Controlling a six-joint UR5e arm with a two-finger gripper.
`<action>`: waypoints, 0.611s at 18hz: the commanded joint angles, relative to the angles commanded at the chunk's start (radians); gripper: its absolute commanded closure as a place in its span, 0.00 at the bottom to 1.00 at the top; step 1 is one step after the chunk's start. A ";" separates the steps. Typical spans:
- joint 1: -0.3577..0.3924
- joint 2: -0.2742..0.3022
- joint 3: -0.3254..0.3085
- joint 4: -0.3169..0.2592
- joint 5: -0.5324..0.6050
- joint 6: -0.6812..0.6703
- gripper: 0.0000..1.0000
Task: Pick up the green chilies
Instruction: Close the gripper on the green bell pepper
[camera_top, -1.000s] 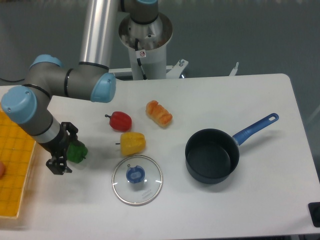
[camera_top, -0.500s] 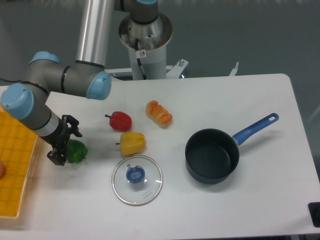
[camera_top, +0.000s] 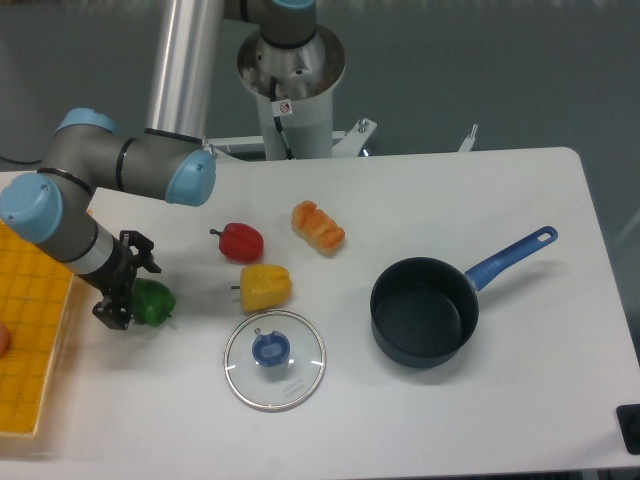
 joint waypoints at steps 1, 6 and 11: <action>-0.002 -0.006 0.002 0.000 0.000 -0.005 0.00; -0.009 -0.015 0.006 0.000 0.009 -0.011 0.00; -0.015 -0.023 0.006 -0.003 0.021 -0.025 0.28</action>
